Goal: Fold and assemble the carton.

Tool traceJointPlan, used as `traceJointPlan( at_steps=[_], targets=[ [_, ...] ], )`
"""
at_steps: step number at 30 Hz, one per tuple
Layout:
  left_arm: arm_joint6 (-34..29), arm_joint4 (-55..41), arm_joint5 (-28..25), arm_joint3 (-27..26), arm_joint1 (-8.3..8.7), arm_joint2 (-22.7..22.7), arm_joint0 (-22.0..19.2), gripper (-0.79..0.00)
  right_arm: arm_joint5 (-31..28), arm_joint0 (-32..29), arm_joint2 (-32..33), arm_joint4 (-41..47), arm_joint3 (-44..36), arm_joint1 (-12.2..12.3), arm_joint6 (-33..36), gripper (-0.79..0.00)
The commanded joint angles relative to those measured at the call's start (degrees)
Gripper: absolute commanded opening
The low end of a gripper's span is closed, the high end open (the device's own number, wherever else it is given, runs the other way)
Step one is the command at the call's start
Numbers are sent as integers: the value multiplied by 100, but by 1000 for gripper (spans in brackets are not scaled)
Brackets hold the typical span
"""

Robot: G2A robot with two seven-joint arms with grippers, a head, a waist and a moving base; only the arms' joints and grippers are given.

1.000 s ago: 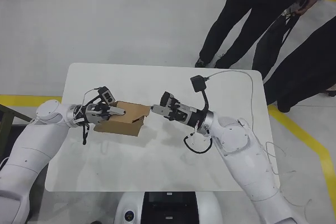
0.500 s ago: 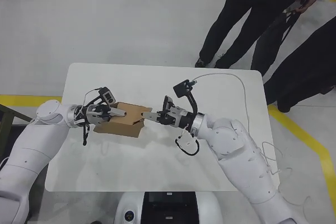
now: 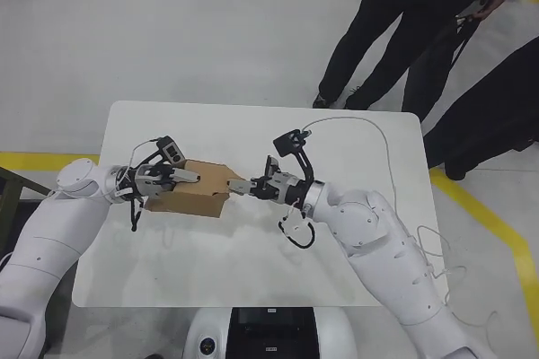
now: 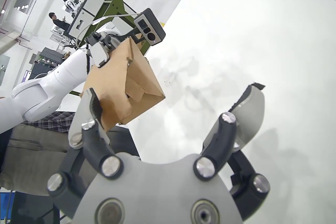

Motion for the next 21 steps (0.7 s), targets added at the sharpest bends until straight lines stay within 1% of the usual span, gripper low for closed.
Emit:
traceJointPlan(
  at_steps=[1, 7, 14, 21],
  targets=[
    [0, -37, 24, -32, 5, 9, 7, -785, 33, 13, -19, -17, 24, -1, 2, 0],
    [0, -296, 135, -123, 26, 28, 59, -785, 45, 5, -64, 56, 37, -1, -26, 0],
    [0, -412, 261, -173, 52, 96, 75, -785, -86, -31, -85, 142, -18, 8, -109, 0],
    [0, -993, 777, -174, 48, 222, 52, -785, -183, -110, -78, -70, -153, 45, -130, 0]
  ],
)
